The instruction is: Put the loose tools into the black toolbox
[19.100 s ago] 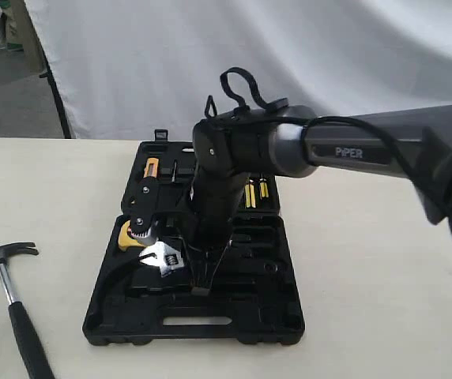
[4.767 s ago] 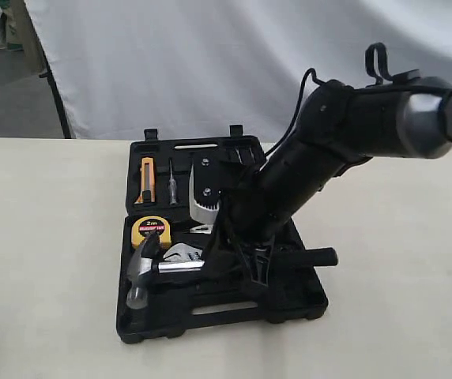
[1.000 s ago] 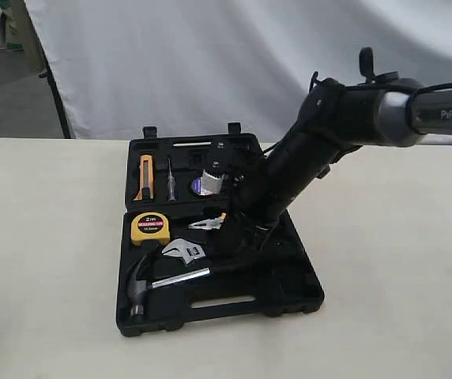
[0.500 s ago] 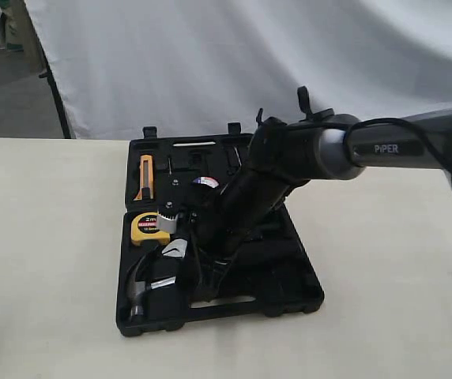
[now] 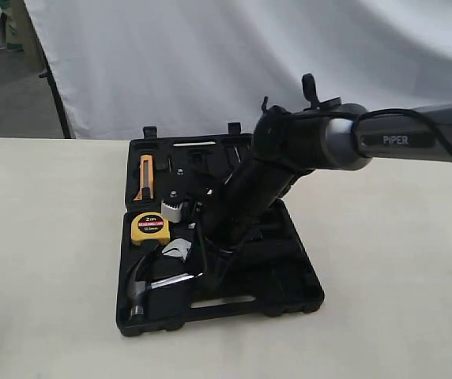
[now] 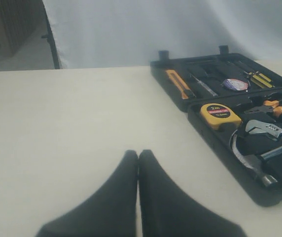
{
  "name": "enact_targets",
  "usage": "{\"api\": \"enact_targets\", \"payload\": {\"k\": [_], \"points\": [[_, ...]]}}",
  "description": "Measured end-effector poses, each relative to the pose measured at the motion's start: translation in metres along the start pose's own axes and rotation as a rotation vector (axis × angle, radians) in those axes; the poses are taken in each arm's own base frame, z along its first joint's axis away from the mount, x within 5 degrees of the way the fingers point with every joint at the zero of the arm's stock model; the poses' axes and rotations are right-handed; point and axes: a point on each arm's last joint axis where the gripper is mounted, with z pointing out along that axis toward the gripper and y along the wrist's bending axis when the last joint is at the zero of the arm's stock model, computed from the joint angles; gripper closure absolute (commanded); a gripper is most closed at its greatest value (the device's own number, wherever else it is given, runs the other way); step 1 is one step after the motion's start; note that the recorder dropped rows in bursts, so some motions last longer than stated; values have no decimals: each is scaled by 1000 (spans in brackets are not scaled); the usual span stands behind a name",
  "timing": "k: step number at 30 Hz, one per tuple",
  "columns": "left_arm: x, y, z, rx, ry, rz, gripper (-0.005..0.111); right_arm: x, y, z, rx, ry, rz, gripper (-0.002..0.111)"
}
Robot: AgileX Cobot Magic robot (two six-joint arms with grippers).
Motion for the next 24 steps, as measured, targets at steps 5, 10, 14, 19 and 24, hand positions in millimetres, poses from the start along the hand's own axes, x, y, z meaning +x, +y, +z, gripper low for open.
{"api": "enact_targets", "payload": {"k": [5, 10, 14, 19, 24], "points": [[0, 0, 0, 0, 0, 0, 106, 15, -10, -10, -20, 10, 67, 108], [0, 0, 0, 0, 0, 0, 106, 29, -13, -4, -85, 38, 104, 108], [0, 0, 0, 0, 0, 0, 106, 31, -14, 0, -107, 41, 116, 108], [0, 0, 0, 0, 0, 0, 106, 32, -15, 2, -126, 33, 136, 108], [0, 0, 0, 0, 0, 0, 106, 32, -15, 2, -129, 27, 142, 108]]}}
